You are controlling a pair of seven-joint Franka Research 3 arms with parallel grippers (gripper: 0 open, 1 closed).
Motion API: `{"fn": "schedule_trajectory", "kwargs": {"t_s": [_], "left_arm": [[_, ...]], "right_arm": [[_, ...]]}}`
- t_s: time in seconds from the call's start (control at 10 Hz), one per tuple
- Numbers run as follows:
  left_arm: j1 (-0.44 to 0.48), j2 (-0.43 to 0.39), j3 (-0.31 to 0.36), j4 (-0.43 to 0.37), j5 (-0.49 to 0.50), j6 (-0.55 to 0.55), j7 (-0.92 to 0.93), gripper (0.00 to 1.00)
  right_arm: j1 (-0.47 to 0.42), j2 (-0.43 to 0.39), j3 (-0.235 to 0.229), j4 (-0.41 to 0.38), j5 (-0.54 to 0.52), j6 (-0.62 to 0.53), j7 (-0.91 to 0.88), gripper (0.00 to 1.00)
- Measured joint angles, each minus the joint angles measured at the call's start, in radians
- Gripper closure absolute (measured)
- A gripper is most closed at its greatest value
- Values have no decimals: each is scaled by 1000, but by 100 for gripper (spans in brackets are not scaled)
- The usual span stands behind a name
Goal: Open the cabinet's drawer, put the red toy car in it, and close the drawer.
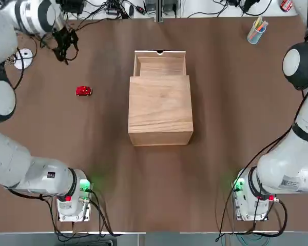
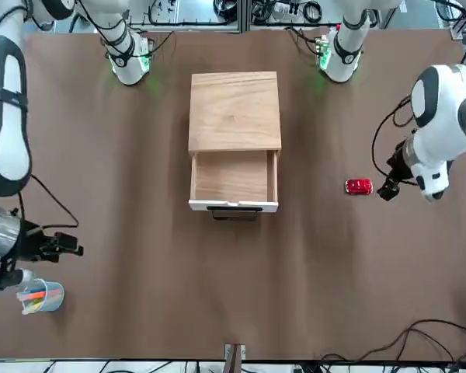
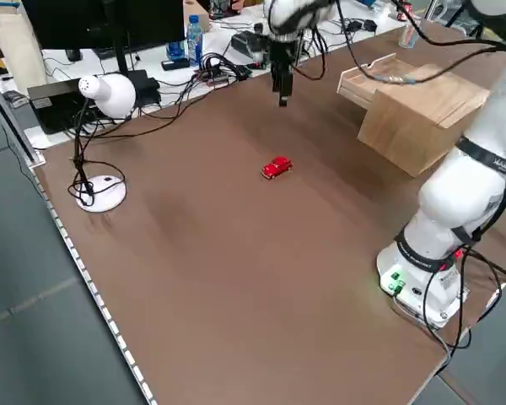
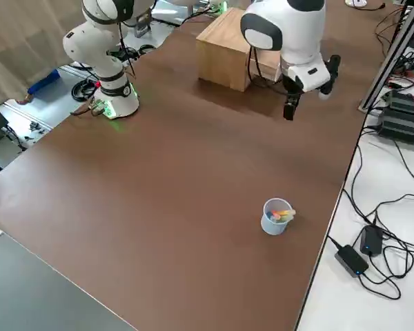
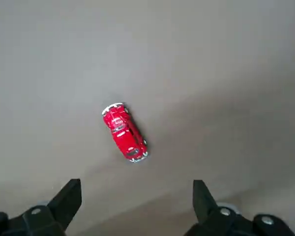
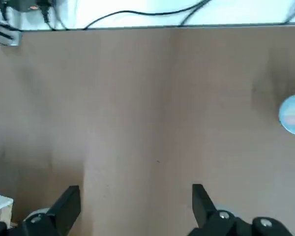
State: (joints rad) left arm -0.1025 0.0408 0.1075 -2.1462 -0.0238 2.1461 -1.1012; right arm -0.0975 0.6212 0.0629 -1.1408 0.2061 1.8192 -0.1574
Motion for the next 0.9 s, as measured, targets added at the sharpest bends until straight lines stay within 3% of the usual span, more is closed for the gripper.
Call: {"fn": "schedule_trajectory", "kwargs": {"t_s": [0.3, 0.5, 0.9], "left_arm": [[4, -22, 32, -165, -52, 198, -113, 0], [4, -6, 33, -240, -70, 268, -178, 0], [5, 99, 33, -254, -88, 331, -206, 0]], "right_arm": [[23, -25, -1, 2, -185, 2, 132, 0], [29, -70, -2, 3, -207, -27, 149, 0], [33, -183, -14, -26, -224, -152, 149, 0]]}}
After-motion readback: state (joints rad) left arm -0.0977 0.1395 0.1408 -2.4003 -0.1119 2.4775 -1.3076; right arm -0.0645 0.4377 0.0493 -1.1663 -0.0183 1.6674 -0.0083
